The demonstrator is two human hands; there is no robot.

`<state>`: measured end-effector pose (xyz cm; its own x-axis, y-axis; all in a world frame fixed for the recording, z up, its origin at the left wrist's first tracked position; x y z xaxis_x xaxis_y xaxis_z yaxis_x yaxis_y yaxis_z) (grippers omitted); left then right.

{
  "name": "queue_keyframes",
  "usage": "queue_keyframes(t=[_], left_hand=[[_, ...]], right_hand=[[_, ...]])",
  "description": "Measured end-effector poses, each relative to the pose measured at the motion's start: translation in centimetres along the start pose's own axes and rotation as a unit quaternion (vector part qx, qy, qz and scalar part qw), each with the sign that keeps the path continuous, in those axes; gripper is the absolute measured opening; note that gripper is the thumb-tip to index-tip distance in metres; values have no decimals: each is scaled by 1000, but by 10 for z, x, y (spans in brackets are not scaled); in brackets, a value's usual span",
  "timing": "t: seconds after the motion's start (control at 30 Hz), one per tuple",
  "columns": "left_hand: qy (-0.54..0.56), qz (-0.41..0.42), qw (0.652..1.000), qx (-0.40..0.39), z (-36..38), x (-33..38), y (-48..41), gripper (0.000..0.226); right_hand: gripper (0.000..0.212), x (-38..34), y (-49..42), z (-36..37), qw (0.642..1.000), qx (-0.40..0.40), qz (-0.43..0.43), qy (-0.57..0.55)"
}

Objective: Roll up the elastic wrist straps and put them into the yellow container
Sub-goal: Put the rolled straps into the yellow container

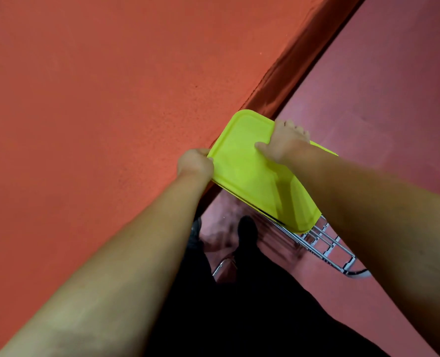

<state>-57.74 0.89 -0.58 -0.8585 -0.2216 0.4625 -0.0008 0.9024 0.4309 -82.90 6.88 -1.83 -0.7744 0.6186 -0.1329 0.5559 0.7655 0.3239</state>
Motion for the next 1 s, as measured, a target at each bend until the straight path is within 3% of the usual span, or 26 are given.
queue_keyframes(t=[0.3,0.5,0.63,0.8,1.0], left_hand=[[-38,-21,999,-10,6,-9,-5,45],[24,-51,998,-34,12,-14,-5,31],[51,-80,995,-13,10,-17,-5,40],[35,-72,996,-27,12,-11,-6,34],[5,-60,998,-30,11,-11,-8,40]], right_hand=[[77,6,4,1,1000,5,5,-9],[87,7,8,-4,999,27,32,-4],[86,6,8,-14,998,46,40,-1],[81,8,5,-15,999,16,50,13],[65,10,-4,-19,1000,9,1,24]])
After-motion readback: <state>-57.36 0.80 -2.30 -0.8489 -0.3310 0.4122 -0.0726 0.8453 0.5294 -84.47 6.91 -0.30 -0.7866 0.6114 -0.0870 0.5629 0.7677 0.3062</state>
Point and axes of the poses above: each hand's wrist, its own y-axis away from the middle knuckle, its own z-axis out of the palm, x = y × z, the point moved 7 cm from there along -y, towards the middle knuckle, and after that the axes turned 13 degrees about x, right-handed, at the moved point
